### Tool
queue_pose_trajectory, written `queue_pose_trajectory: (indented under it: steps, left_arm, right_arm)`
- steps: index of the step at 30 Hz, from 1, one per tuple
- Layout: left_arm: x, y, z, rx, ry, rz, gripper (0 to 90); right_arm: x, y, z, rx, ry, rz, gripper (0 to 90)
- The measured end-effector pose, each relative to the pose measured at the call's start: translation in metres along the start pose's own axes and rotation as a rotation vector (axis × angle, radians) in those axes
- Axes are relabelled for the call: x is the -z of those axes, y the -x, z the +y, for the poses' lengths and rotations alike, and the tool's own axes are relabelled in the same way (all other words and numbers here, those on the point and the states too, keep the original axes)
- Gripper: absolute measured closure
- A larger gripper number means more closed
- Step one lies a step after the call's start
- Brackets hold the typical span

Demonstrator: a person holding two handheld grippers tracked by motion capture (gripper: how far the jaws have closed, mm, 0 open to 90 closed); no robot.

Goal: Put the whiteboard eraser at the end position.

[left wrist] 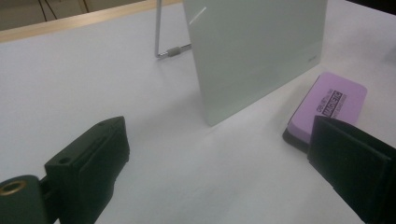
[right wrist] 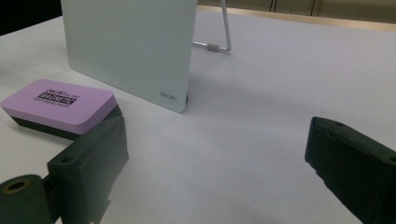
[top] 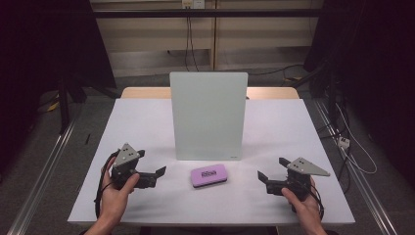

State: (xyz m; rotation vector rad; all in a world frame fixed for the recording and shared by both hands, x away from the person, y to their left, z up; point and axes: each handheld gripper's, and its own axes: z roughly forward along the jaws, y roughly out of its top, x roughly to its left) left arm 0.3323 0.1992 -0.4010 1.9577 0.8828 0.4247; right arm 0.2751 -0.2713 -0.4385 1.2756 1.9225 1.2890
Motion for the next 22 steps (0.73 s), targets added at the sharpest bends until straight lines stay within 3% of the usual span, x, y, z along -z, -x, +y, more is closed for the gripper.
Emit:
queue_pose_trajectory:
  steps: [2, 6, 9, 14, 17, 22]
  left_arm:
    - [0.002, -0.001, -0.004, -0.006, 0.002, 0.005, 5.5]
    - [0.005, 0.000, -0.010, -0.041, 0.028, -0.025, 5.4]
    - [0.005, 0.001, -0.019, -0.016, 0.061, 0.001, 5.1]
    - [0.010, 0.001, -0.025, 0.024, 0.073, 0.020, 5.1]
    - [0.011, 0.000, -0.025, -0.002, 0.088, 0.050, 5.0]
    - [0.009, -0.003, -0.025, -0.014, 0.110, 0.038, 5.0]
  right_arm:
    - [0.000, 0.000, 0.000, 0.000, 0.000, 0.000, 5.8]
    - [0.000, 0.000, 0.000, -0.002, 0.000, 0.000, 5.8]
    - [0.000, 0.000, 0.000, 0.005, 0.000, -0.003, 5.8]
    - [0.001, -0.001, 0.000, 0.004, 0.000, -0.004, 5.8]
    - [0.001, 0.000, 0.000, 0.002, -0.001, -0.007, 5.8]
    - [0.000, -0.001, 0.000, 0.007, -0.004, -0.001, 5.9]
